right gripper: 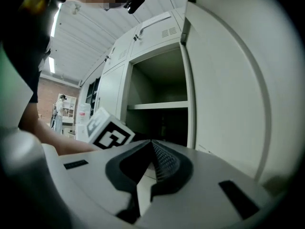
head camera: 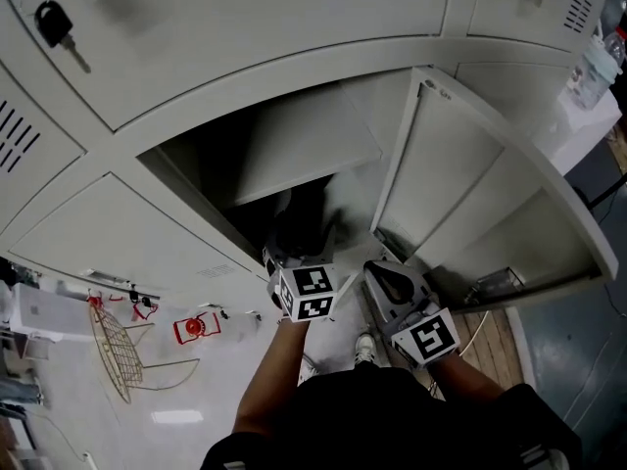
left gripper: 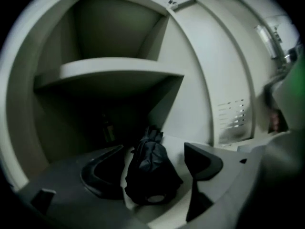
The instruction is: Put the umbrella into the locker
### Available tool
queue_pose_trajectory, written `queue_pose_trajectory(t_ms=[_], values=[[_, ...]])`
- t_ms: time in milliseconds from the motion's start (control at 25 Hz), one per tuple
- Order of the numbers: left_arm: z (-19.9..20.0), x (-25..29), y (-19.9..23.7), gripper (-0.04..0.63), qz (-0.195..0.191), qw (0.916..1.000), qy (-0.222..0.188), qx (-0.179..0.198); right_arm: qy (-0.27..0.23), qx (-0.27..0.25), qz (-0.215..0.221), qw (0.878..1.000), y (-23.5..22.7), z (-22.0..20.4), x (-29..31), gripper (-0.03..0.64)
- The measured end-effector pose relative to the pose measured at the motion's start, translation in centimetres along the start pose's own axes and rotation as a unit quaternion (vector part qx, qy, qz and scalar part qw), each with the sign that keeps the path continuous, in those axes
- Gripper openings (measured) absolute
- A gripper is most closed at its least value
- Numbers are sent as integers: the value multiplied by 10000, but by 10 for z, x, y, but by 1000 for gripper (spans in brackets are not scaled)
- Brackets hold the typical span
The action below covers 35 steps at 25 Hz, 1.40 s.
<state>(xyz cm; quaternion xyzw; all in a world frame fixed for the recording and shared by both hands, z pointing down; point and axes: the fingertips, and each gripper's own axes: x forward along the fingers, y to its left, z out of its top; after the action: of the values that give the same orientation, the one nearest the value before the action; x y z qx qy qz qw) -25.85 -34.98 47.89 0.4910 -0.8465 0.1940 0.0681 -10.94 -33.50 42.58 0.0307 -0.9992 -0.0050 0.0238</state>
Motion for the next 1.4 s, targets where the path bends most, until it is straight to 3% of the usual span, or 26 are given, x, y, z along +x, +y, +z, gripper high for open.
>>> queue_pose_trajectory(t_ms=[200,320,560,800,960,1160,1400], values=[[8,-40,-6,356,-217,9989,-402,54,1,143,-126,9998,-15,-4,8,-2],[3,-62,-6,335,-327,9981,-506,-107,-108,378,-40,9992,-7,-1,12,-2],[-8,-105,9,196,-309,9970,-647,-289,-195,406,209,9988,16,6,21,-2],[-13,-134,23,-2,-88,9961,-783,-409,-220,363,351,9985,31,9,29,-2],[-5,-149,20,-2,-366,9922,-1009,-638,-356,475,386,9975,36,23,32,-2],[5,-167,34,-2,-314,9828,-1346,-1226,-412,96,409,9983,46,34,36,-2],[6,-173,39,0,-361,9825,-1375,-1206,-361,-130,480,9981,59,35,39,-2]])
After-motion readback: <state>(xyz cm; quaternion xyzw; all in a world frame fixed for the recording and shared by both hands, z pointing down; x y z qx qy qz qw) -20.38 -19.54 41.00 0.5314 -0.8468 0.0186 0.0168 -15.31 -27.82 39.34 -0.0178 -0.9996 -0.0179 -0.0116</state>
